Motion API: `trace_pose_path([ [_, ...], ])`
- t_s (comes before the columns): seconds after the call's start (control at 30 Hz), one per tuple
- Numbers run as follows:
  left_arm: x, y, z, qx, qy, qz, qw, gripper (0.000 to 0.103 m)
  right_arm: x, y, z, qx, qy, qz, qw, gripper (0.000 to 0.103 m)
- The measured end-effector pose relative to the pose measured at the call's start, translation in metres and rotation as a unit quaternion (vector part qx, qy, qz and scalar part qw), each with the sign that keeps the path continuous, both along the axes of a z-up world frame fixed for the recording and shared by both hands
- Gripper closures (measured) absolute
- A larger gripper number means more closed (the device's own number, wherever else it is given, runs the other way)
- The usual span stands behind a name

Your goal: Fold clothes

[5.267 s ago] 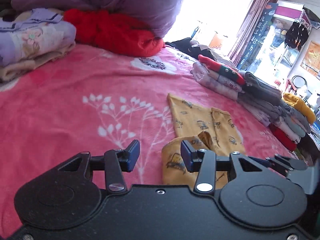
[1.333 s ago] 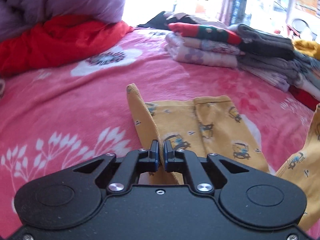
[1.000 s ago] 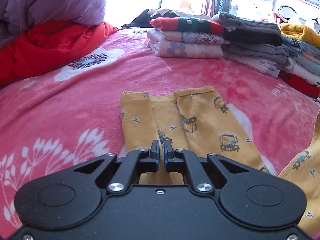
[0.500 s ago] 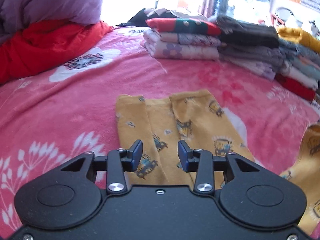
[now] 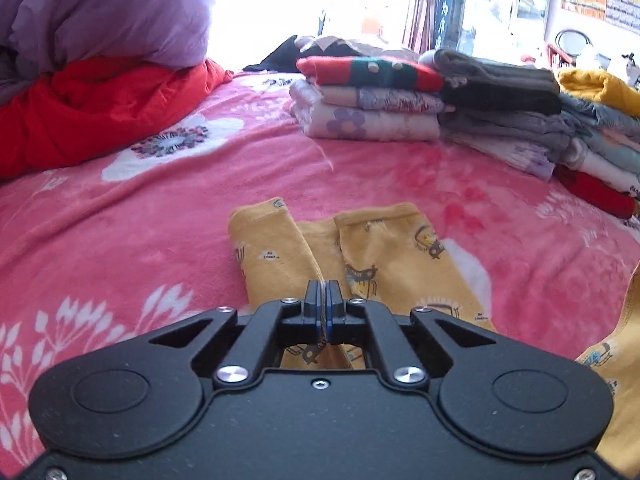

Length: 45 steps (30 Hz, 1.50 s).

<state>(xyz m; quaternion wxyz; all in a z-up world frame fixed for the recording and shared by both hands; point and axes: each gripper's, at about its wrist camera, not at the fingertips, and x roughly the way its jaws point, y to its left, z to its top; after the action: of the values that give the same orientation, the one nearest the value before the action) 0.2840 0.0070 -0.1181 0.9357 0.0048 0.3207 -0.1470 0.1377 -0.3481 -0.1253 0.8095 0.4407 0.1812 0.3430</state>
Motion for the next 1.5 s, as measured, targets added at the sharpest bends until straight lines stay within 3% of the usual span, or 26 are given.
trace_pose_path([
  [0.23, 0.000, -0.009, -0.004, 0.009, 0.029, -0.043, 0.9986, 0.098, -0.001, -0.006, -0.005, -0.009, 0.016, -0.009, 1.000, 0.090],
  [0.3, -0.003, 0.003, 0.004, -0.007, 0.019, -0.034, 0.9992, 0.087, 0.001, -0.006, -0.008, -0.012, 0.026, -0.009, 1.000, 0.090],
  [0.43, -0.005, 0.032, 0.015, -0.041, 0.011, 0.002, 0.9991, 0.087, 0.006, -0.003, -0.012, -0.024, 0.039, -0.009, 0.999, 0.089],
  [0.57, -0.016, 0.045, 0.017, -0.039, 0.019, 0.006, 0.9991, 0.087, 0.010, 0.001, -0.016, -0.030, 0.047, -0.010, 0.998, 0.089],
  [0.87, -0.094, 0.036, 0.031, -0.040, 0.032, -0.063, 0.9967, 0.087, 0.014, 0.004, -0.021, -0.032, 0.061, -0.026, 0.997, 0.089],
  [1.03, -0.150, 0.034, 0.016, -0.044, 0.054, -0.087, 0.9938, 0.087, 0.014, 0.002, -0.023, -0.031, 0.065, -0.039, 0.997, 0.089],
  [1.13, -0.162, 0.034, -0.005, 0.009, 0.098, -0.074, 0.9924, 0.087, 0.015, 0.005, -0.025, -0.031, 0.066, -0.040, 0.996, 0.088],
  [1.23, -0.185, 0.056, 0.013, -0.043, 0.063, -0.063, 0.9951, 0.085, 0.016, 0.008, -0.026, -0.033, 0.068, -0.038, 0.996, 0.088],
  [1.3, -0.195, 0.065, 0.020, -0.052, 0.043, -0.040, 0.9969, 0.085, 0.017, 0.011, -0.026, -0.034, 0.068, -0.037, 0.996, 0.088],
  [1.5, -0.170, 0.069, 0.005, -0.114, 0.072, 0.018, 0.9908, 0.085, 0.015, 0.018, -0.021, -0.028, 0.061, -0.037, 0.997, 0.088],
])
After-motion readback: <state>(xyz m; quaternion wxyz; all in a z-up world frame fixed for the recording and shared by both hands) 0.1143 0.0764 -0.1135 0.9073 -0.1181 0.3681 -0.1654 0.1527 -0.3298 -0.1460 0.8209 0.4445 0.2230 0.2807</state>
